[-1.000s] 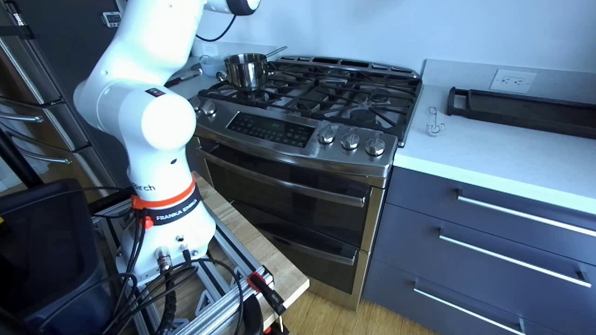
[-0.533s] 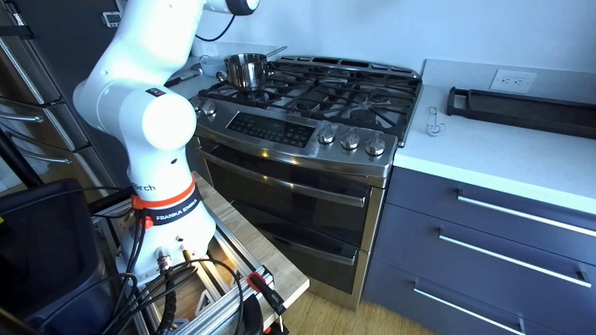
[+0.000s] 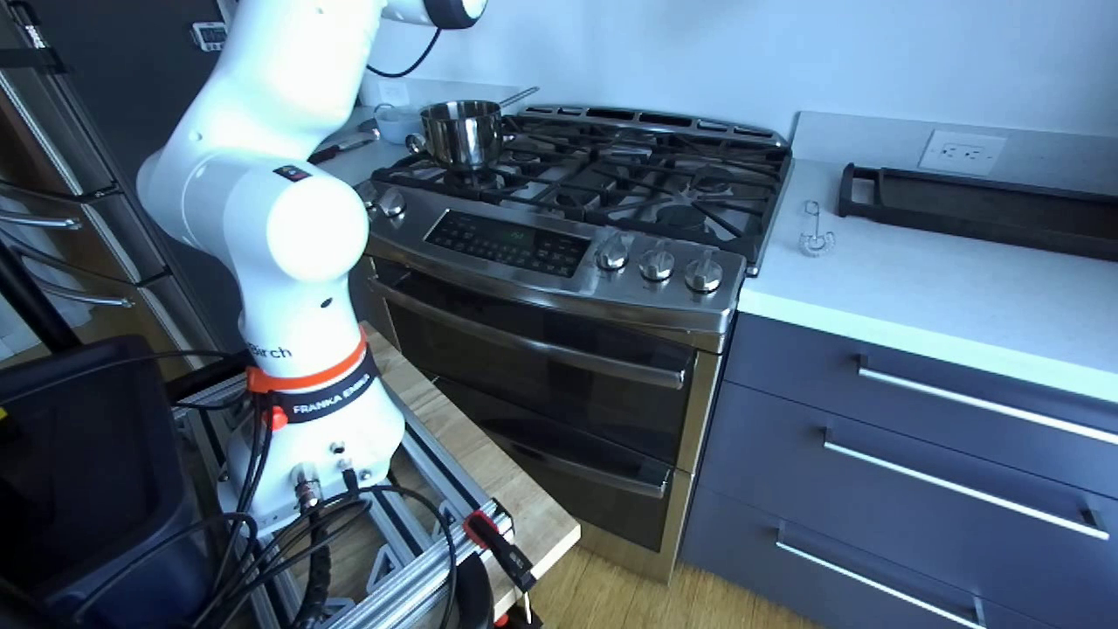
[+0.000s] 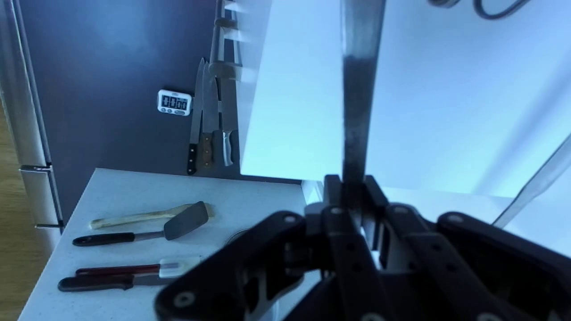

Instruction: Remove the silver ladle from the pot and hang it above the stove

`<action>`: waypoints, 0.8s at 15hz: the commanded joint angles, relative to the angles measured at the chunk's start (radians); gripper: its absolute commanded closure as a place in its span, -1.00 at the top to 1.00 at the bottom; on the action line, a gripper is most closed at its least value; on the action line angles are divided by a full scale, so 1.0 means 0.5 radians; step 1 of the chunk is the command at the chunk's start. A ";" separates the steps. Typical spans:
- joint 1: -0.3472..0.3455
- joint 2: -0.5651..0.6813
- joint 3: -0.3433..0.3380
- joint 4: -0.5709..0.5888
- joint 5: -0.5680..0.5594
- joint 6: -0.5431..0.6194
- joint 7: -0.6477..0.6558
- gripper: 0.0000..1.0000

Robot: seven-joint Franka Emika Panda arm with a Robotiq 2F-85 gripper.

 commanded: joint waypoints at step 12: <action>-0.012 0.030 0.000 0.058 -0.077 -0.063 0.112 -0.93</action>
